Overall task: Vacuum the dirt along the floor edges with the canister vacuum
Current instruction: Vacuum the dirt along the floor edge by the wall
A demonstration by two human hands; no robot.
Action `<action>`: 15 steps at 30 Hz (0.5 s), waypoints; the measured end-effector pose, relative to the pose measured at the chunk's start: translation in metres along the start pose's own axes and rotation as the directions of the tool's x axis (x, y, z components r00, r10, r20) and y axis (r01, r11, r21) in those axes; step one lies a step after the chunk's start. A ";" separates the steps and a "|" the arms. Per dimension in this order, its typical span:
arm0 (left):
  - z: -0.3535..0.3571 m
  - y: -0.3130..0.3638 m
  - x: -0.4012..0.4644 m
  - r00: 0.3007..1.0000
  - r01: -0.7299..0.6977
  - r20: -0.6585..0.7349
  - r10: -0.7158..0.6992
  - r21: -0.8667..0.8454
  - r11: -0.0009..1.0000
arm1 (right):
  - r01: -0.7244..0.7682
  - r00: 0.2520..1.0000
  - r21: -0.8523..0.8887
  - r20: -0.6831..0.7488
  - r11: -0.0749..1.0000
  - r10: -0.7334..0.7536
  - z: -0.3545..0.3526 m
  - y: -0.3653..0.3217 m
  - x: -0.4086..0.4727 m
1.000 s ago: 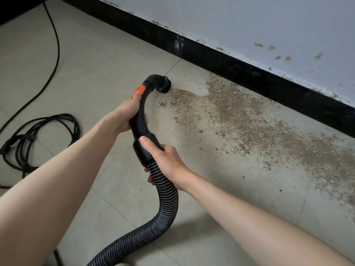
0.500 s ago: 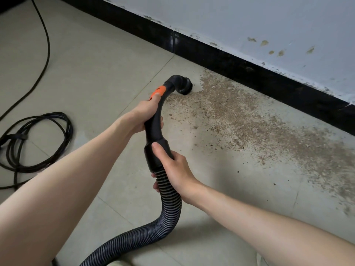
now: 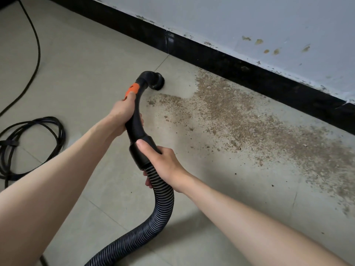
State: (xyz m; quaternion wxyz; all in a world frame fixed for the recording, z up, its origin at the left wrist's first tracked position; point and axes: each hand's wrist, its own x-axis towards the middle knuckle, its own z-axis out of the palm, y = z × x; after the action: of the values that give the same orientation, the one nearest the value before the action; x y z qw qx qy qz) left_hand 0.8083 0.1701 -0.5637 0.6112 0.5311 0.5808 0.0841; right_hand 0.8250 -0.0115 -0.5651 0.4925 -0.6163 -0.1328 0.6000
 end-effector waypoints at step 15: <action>0.044 0.028 0.028 0.995 -0.037 0.089 0.033 0.042 0.998 | -0.014 0.993 0.015 -0.119 1.000 0.016 -0.036 -0.019 0.021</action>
State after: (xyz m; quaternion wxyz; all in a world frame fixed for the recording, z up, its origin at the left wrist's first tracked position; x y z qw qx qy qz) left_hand 0.8668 0.1781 -0.5709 0.6230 0.5575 0.5455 0.0588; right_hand 0.8693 -0.0024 -0.5703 0.4994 -0.6483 -0.0944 0.5670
